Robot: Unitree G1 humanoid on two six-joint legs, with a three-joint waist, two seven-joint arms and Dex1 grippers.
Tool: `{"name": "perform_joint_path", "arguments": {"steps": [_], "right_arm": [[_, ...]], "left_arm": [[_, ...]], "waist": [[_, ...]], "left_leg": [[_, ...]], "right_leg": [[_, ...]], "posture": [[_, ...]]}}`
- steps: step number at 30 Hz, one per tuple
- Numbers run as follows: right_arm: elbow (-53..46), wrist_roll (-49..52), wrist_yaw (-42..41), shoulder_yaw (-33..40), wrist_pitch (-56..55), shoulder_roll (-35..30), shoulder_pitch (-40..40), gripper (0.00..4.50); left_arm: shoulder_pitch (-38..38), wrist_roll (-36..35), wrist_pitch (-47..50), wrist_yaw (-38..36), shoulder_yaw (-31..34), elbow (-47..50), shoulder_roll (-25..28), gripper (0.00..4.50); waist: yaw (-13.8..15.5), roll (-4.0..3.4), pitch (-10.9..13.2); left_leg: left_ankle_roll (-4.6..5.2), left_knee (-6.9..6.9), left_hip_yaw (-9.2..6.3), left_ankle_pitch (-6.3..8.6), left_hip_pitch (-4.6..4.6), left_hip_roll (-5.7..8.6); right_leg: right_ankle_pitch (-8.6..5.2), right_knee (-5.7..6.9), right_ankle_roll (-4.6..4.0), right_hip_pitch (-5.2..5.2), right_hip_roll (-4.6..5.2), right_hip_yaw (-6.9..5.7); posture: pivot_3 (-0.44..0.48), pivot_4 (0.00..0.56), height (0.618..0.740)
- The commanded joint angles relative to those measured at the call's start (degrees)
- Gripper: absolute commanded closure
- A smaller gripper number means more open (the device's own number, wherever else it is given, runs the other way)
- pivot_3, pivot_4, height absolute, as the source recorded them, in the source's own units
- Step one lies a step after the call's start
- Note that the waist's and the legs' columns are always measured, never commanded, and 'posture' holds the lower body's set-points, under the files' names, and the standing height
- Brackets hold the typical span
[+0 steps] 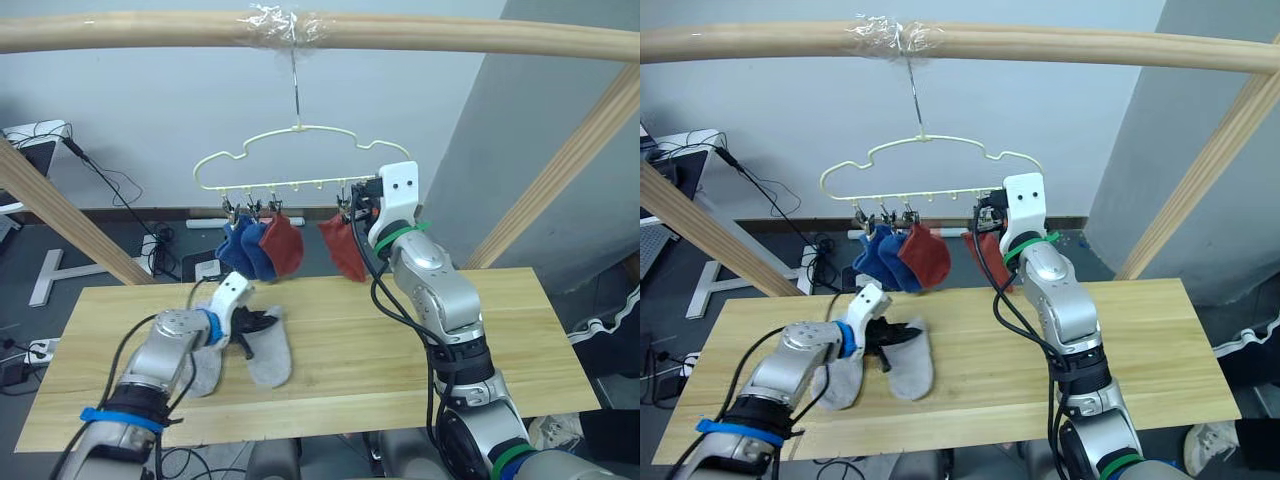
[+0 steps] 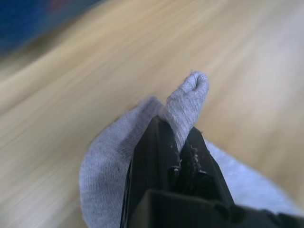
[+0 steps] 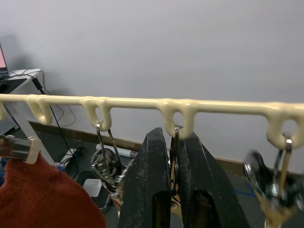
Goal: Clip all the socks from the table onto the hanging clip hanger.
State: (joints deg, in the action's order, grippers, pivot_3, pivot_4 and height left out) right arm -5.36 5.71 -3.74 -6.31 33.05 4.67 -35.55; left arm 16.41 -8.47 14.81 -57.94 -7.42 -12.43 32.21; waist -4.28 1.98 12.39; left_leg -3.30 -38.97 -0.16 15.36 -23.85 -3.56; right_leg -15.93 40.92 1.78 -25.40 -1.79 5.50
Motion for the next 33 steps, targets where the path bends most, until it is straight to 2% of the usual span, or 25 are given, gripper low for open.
{"name": "perform_joint_path", "arguments": {"steps": [1,4,7,11,15,22,33], "right_arm": [[-3.1,0.2,-0.4,-0.3,-0.4,0.2,-0.6,4.50],[-3.3,0.2,-0.3,-0.3,-0.2,0.1,-0.6,4.50],[-3.4,0.3,-0.3,-0.1,0.0,0.0,-0.6,4.50],[-3.8,0.4,-0.4,-0.1,0.4,-0.1,-0.7,4.50],[-4.0,0.4,-0.5,0.0,0.9,-0.2,-0.6,4.50],[-4.4,0.7,-0.6,0.1,1.8,-0.1,-0.3,4.50],[-4.8,1.1,-1.3,0.1,4.6,0.4,0.0,4.50]], "left_arm": [[1.0,-5.0,3.2,-0.7,0.4,8.7,-2.5,4.48],[2.0,-6.3,6.1,0.8,-1.1,12.4,-5.5,4.48],[4.2,-5.7,6.3,3.9,-2.2,12.0,-9.7,4.48],[9.6,-1.6,1.6,12.3,-2.4,5.2,-16.5,4.48],[14.4,0.8,-2.9,17.0,-1.6,-0.8,-19.6,4.48],[19.0,0.9,-7.0,19.3,-0.2,-6.5,-21.5,4.48],[22.2,0.3,-8.3,20.1,0.8,-8.9,-22.1,4.48]], "waist": [[0.0,0.00,0.0],[-0.1,0.00,0.0],[-0.3,0.00,0.0],[-0.3,0.00,0.0],[-0.5,0.01,0.0],[-0.5,0.01,0.0],[-0.5,0.01,0.0]], "left_leg": [[0.00,0.00,0.02,0.00,0.02,0.01],[0.00,-0.02,0.01,0.00,0.04,0.02],[0.00,-0.02,0.01,0.00,0.04,0.02],[0.00,-0.04,-0.02,0.00,0.03,0.04],[0.01,-0.06,0.00,0.00,0.04,0.05],[0.00,-0.05,0.00,0.00,0.02,0.05],[0.00,-0.05,0.00,-0.01,0.02,0.06]], "right_leg": [[0.00,0.02,0.00,0.00,0.00,0.03],[0.00,0.04,0.00,0.02,-0.02,0.04],[0.00,0.04,0.00,0.02,-0.03,0.04],[0.00,0.03,0.01,0.03,-0.03,0.03],[0.00,0.04,0.01,0.04,-0.03,0.06],[0.01,0.02,0.00,0.04,-0.03,0.05],[0.00,0.02,0.01,0.04,-0.03,0.04]], "posture": [[-0.026,0.181,0.705],[-0.026,0.181,0.705],[-0.035,0.180,0.705],[-0.042,0.176,0.705],[-0.045,0.174,0.705],[-0.054,0.174,0.705],[-0.054,0.175,0.705]]}}
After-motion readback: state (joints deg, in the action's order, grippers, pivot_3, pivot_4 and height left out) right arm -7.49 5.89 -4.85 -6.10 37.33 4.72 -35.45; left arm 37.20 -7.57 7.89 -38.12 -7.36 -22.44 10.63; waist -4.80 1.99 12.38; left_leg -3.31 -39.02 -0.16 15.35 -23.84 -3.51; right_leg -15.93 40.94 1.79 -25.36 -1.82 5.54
